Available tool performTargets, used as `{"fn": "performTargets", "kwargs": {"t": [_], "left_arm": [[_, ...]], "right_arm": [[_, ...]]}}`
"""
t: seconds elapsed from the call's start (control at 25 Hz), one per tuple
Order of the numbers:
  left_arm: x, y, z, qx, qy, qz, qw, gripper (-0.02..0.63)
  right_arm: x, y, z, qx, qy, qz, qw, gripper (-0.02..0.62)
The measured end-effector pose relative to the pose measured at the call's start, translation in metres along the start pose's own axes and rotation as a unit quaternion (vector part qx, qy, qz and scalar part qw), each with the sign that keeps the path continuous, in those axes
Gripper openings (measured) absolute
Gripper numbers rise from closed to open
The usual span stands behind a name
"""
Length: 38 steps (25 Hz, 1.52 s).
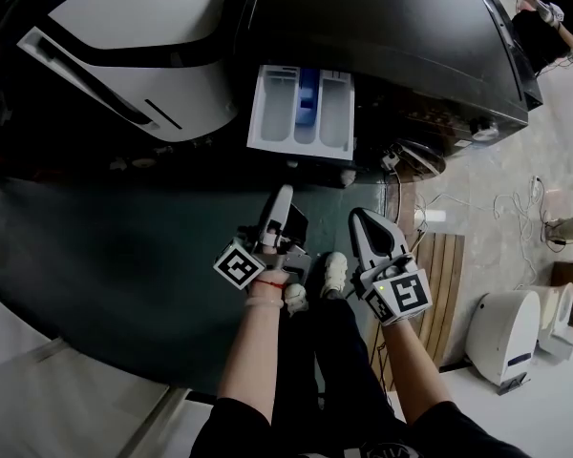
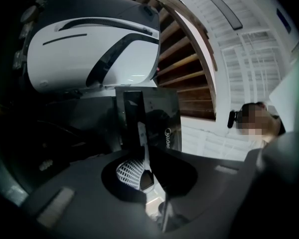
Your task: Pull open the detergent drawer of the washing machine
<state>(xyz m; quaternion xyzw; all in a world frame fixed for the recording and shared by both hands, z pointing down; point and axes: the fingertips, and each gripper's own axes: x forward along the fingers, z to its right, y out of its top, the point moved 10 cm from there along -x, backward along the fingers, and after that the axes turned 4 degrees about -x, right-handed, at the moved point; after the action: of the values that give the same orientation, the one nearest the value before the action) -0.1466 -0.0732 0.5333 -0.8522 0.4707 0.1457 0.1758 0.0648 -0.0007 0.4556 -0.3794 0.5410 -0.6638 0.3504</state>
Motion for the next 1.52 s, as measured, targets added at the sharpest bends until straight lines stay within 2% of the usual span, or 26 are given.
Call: {"fn": "performTargets", "kwargs": {"t": [0.08, 0.16, 0.28, 0.36, 0.52, 0.72, 0.84, 0.92, 1.08, 1.52], "left_arm": [[-0.005, 0.003, 0.004, 0.045, 0.027, -0.025, 0.9983, 0.013], [-0.007, 0.004, 0.013, 0.091, 0.045, -0.058, 0.9931, 0.009], [-0.007, 0.006, 0.031, 0.144, 0.063, -0.100, 0.9825, 0.009], [-0.006, 0.012, 0.044, 0.187, 0.081, -0.111, 0.9726, 0.009], [0.002, 0.022, 0.066, 0.272, 0.123, -0.142, 0.9439, 0.009], [0.015, 0.027, 0.104, 0.381, 0.138, -0.180, 0.8964, 0.009], [0.023, 0.028, 0.130, 0.428, 0.142, -0.190, 0.8723, 0.009], [0.026, 0.030, 0.144, 0.447, 0.144, -0.192, 0.8618, 0.009], [0.033, 0.034, 0.173, 0.472, 0.145, -0.191, 0.8485, 0.009], [0.049, 0.047, 0.244, 0.516, 0.144, -0.165, 0.8285, 0.009]], "right_arm": [[-0.001, 0.004, 0.000, -0.002, -0.001, -0.006, 1.000, 0.012], [-0.003, 0.010, 0.001, -0.004, -0.002, -0.009, 1.000, 0.012], [-0.007, 0.018, 0.003, -0.025, 0.001, -0.014, 1.000, 0.012], [-0.006, 0.029, 0.004, -0.033, 0.004, -0.007, 0.999, 0.012], [-0.008, 0.052, 0.003, -0.032, 0.002, 0.004, 0.999, 0.012], [-0.015, 0.072, 0.001, -0.051, 0.011, 0.004, 0.999, 0.012], [-0.020, 0.089, -0.001, -0.052, 0.014, 0.013, 0.998, 0.012], [-0.023, 0.102, -0.003, -0.048, 0.013, 0.023, 0.999, 0.012], [-0.033, 0.118, -0.002, -0.068, 0.021, 0.018, 0.997, 0.012], [-0.049, 0.168, -0.015, -0.079, 0.029, 0.040, 0.996, 0.012]]}}
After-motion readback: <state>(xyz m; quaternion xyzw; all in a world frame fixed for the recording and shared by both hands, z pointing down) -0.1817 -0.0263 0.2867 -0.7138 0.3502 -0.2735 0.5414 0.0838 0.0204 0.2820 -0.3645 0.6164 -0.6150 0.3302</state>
